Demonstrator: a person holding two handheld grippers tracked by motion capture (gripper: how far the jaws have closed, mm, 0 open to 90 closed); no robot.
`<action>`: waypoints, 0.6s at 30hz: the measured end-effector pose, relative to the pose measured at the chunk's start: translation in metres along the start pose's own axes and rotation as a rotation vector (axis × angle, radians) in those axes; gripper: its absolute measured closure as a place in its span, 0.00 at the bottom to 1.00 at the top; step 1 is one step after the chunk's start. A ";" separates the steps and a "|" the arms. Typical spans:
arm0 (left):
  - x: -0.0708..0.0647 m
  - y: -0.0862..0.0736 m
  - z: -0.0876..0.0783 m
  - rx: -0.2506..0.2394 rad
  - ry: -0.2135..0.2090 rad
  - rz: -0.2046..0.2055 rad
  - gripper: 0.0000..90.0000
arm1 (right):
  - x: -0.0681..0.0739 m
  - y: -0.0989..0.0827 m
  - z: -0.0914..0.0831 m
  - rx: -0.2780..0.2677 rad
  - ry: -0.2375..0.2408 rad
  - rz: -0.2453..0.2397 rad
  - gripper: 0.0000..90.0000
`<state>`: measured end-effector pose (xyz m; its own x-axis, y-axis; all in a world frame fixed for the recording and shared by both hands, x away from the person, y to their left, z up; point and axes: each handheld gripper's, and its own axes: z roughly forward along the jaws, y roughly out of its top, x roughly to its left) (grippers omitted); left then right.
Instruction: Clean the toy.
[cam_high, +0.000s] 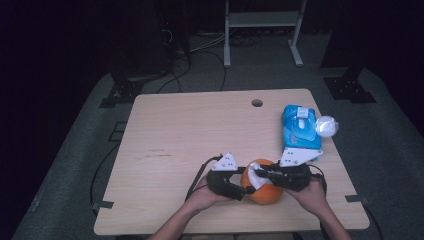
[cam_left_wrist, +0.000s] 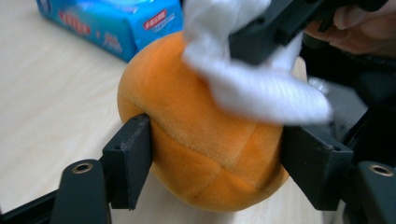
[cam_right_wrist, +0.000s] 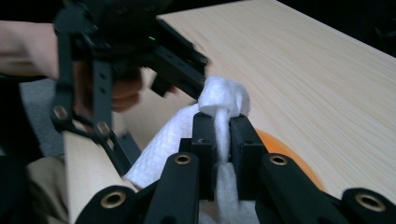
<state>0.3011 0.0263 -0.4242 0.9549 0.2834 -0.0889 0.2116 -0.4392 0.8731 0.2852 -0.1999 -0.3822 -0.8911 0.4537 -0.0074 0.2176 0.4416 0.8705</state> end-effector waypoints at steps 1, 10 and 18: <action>-0.003 0.000 0.001 0.010 0.006 0.033 0.33 | 0.003 0.002 0.002 0.005 0.009 -0.011 0.90; 0.007 -0.008 0.000 0.024 0.008 0.027 0.33 | -0.025 -0.014 -0.012 0.011 -0.062 0.071 0.90; 0.015 -0.009 0.008 0.016 -0.078 -0.195 0.11 | -0.026 -0.019 -0.009 0.009 -0.017 0.106 0.90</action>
<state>0.3153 0.0276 -0.4379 0.9085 0.2981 -0.2929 0.3968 -0.3959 0.8281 0.3008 -0.2273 -0.3935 -0.8561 0.5111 0.0766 0.3142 0.3971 0.8623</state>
